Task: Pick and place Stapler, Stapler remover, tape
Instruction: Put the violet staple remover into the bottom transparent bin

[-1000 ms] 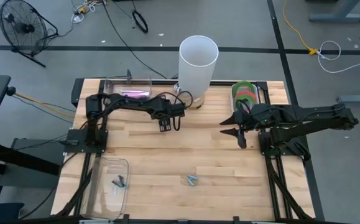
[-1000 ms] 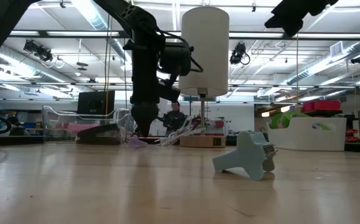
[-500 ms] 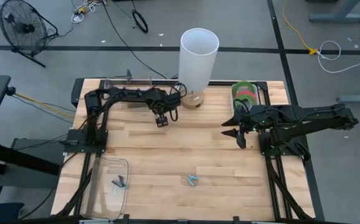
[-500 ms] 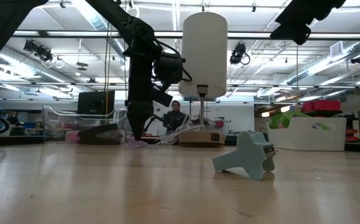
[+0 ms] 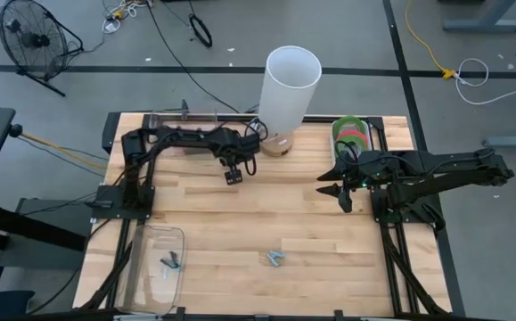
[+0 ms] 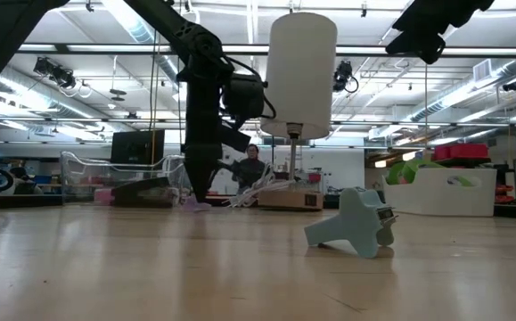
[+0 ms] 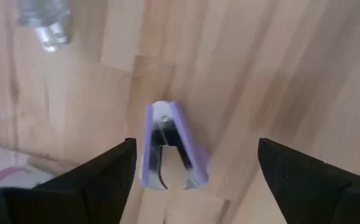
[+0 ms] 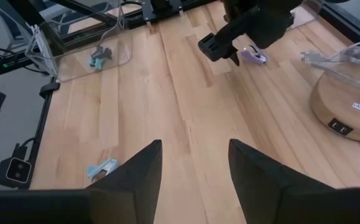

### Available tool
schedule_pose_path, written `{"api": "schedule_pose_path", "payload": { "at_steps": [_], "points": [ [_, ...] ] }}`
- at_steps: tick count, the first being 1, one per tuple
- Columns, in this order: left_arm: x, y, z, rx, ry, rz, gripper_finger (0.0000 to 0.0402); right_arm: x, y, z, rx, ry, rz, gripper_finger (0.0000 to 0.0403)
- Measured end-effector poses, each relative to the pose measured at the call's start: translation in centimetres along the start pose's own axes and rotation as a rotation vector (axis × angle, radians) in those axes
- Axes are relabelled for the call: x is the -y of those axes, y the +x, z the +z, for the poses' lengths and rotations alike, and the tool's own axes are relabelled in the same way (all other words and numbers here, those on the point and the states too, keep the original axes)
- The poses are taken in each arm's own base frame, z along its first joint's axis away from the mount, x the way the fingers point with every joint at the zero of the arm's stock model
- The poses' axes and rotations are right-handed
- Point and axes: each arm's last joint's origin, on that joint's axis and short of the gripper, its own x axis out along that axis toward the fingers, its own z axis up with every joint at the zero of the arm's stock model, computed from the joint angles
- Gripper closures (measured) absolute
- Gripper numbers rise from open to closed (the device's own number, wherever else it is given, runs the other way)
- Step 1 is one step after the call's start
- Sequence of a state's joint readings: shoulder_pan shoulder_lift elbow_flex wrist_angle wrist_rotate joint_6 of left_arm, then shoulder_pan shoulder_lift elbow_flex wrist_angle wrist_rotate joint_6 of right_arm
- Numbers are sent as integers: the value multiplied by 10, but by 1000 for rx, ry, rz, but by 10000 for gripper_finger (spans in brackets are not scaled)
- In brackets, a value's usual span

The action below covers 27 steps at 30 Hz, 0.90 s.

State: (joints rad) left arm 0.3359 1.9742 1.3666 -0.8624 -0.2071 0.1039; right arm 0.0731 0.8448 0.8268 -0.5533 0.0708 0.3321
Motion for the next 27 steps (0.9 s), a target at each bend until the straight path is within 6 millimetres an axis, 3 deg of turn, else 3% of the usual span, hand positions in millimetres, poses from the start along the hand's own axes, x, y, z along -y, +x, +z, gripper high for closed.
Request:
{"api": "schedule_pose_path", "payload": {
  "at_steps": [14,27],
  "points": [
    [24,-2,2,-2,-45,147,67,-1,0,4,42,-5,14,217],
    [26,10,-1,-70,-77,104,68,-2,0,5,49,1,16,217]
  ]
}}
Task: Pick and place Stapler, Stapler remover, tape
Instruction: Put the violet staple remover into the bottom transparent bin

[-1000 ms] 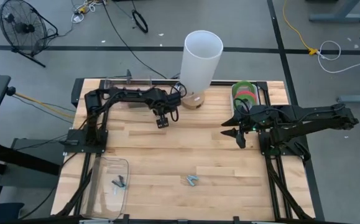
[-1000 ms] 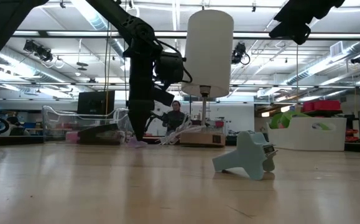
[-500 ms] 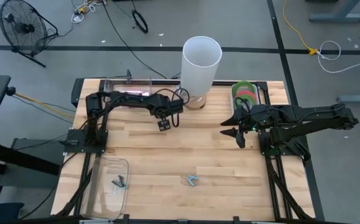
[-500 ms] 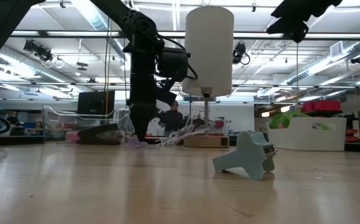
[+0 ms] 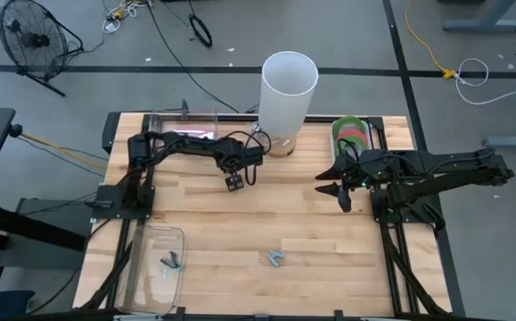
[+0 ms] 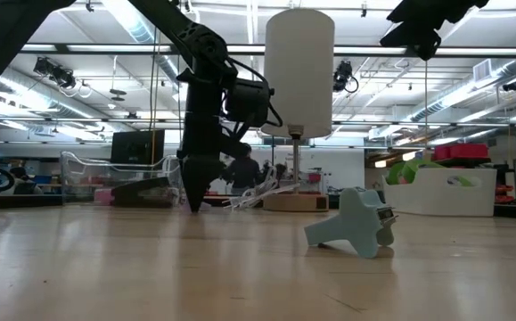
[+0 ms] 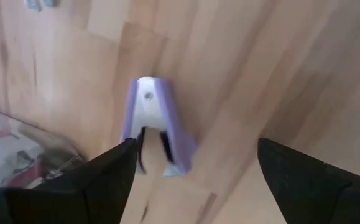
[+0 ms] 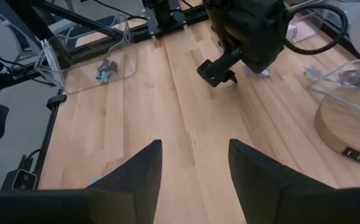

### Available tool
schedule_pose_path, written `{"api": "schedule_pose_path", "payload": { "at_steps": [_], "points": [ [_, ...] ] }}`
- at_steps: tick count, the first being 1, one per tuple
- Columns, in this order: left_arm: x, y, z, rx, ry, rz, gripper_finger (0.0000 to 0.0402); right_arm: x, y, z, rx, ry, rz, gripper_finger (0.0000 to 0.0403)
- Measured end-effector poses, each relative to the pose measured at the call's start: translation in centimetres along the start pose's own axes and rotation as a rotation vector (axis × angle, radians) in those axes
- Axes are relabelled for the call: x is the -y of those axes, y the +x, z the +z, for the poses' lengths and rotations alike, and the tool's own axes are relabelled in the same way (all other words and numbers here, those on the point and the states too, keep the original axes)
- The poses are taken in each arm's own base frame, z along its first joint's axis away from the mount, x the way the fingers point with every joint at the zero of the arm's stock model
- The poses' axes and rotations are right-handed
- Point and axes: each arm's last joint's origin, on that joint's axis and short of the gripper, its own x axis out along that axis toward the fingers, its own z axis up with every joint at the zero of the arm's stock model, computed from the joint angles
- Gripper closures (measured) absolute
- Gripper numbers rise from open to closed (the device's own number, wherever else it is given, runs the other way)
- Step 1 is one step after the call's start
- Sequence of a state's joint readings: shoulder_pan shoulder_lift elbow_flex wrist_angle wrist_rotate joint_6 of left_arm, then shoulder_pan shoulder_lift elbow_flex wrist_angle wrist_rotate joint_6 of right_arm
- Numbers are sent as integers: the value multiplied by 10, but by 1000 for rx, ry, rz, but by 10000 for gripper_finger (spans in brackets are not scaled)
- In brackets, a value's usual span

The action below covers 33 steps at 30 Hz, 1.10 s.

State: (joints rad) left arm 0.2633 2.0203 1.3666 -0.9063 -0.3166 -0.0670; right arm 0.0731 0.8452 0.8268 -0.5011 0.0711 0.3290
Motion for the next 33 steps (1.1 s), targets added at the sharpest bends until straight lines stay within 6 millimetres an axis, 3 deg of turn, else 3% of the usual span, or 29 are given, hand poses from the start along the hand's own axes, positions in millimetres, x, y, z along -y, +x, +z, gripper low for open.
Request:
{"api": "schedule_pose_path", "payload": {
  "at_steps": [5,15,24,33],
  "points": [
    [-1,0,0,-1,-2,0,93,0,0,0,1,0,0,217],
    [0,0,0,-2,-1,-18,211,0,5,-1,-16,2,-6,218],
    [0,0,0,-2,0,-14,283,-2,19,0,-38,1,-1,218],
    [-1,-1,0,2,0,-12,370,-4,19,6,23,5,20,218]
  ]
}}
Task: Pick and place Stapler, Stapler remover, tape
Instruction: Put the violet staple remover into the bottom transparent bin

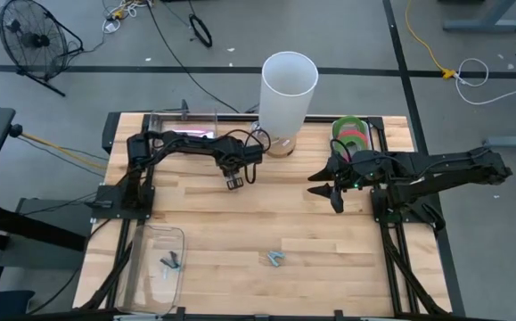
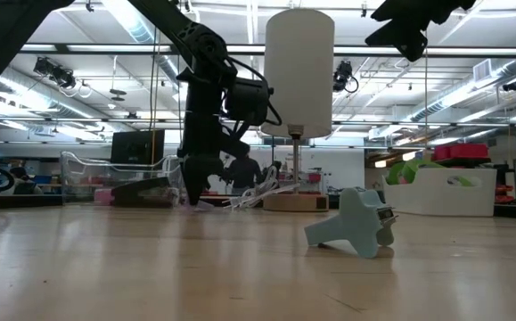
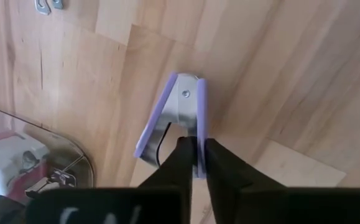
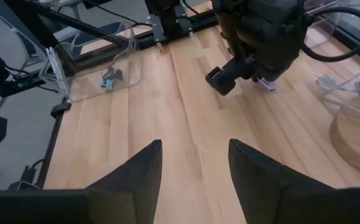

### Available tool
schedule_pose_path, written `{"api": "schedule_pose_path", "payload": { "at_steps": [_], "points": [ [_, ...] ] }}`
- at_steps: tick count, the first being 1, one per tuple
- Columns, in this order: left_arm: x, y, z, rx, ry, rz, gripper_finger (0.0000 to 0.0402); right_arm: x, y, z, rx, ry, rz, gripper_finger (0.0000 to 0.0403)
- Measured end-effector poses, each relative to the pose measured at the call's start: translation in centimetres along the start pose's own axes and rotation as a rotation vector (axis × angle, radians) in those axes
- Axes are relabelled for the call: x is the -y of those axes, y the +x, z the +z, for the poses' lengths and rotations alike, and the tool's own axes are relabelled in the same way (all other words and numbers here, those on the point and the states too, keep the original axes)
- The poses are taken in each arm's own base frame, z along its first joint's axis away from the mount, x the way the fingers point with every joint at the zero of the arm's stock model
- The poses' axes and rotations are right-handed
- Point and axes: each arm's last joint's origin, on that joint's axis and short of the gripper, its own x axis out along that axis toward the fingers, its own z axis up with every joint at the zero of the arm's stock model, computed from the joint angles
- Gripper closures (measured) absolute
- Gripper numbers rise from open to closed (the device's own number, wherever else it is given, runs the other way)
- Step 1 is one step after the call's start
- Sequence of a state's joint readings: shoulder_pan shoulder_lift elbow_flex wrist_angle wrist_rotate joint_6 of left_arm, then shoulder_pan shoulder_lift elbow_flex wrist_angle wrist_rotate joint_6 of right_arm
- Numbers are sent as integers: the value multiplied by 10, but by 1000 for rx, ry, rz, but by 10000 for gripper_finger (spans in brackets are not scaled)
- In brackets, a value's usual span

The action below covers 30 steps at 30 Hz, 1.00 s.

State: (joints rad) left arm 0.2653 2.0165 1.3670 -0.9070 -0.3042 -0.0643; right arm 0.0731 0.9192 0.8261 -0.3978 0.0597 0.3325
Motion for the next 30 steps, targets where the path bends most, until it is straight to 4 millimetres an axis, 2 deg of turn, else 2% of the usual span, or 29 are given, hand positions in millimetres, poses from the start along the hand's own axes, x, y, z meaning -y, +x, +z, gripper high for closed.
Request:
{"api": "schedule_pose_path", "payload": {
  "at_steps": [3,17,24,30],
  "points": [
    [0,0,0,0,0,-1,389,0,0,0,0,0,0,218],
    [-1,-5,-6,-40,21,-16,389,-1,0,0,-8,0,24,218],
    [2,-36,-18,-22,44,-22,389,-1,0,2,10,1,30,218],
    [4,-82,-33,52,76,-30,389,-1,0,2,11,1,30,218]
  ]
}}
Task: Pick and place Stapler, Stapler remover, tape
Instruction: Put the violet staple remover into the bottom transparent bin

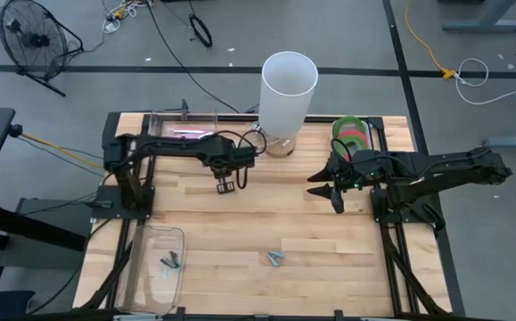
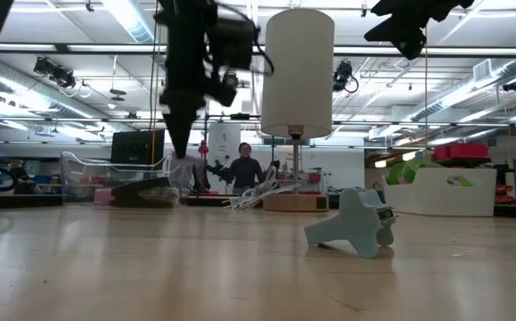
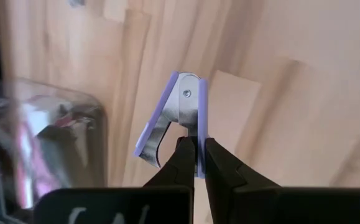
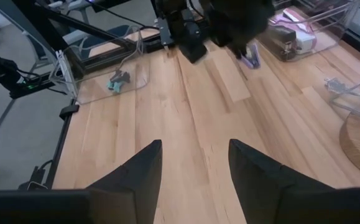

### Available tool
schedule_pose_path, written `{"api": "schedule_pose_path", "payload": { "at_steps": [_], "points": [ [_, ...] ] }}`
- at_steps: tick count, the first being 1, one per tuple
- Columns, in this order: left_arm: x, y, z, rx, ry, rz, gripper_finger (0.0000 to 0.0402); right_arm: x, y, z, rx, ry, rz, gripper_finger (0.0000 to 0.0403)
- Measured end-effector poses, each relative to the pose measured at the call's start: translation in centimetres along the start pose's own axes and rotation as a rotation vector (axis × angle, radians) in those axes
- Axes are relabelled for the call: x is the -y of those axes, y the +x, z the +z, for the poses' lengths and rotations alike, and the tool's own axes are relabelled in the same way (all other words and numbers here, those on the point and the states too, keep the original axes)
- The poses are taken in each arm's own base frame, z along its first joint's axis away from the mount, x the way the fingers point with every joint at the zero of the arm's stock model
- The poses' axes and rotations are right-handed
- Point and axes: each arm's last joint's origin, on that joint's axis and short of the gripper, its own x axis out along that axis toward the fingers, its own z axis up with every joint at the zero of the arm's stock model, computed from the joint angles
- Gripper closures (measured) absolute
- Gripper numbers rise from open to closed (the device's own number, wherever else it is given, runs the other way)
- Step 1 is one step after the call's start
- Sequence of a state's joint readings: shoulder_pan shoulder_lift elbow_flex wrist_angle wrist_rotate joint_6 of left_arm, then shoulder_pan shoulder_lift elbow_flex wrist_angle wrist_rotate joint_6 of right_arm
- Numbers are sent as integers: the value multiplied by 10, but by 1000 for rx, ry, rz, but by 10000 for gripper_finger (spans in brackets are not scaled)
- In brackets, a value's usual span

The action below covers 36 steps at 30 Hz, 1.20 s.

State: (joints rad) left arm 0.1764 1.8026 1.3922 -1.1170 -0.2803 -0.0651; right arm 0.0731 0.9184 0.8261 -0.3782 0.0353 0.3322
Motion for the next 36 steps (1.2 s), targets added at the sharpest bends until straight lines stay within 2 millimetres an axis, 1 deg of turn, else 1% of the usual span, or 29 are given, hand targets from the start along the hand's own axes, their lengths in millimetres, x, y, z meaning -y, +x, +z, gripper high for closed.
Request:
{"api": "schedule_pose_path", "payload": {
  "at_steps": [9,12,15,18,20,23,25,30,36],
  "points": [
    [1,-85,-23,196,28,-19,389,0,0,0,2,0,0,218],
    [1,-108,-33,264,44,-26,389,0,0,0,4,0,0,218],
    [3,-127,-43,327,78,-39,389,0,0,0,4,0,0,218],
    [4,-141,-54,369,93,-61,389,0,0,0,4,0,0,218],
    [8,-147,-61,377,120,-79,389,0,0,0,4,0,0,218],
    [17,-155,-72,388,210,-114,389,0,0,1,7,0,1,218],
    [26,-164,-82,418,288,-154,389,0,0,1,11,0,2,218],
    [51,-180,-103,463,411,-233,389,-1,0,3,29,1,8,218],
    [82,-191,-127,459,484,-312,389,-1,0,4,39,1,12,218]
  ]
}}
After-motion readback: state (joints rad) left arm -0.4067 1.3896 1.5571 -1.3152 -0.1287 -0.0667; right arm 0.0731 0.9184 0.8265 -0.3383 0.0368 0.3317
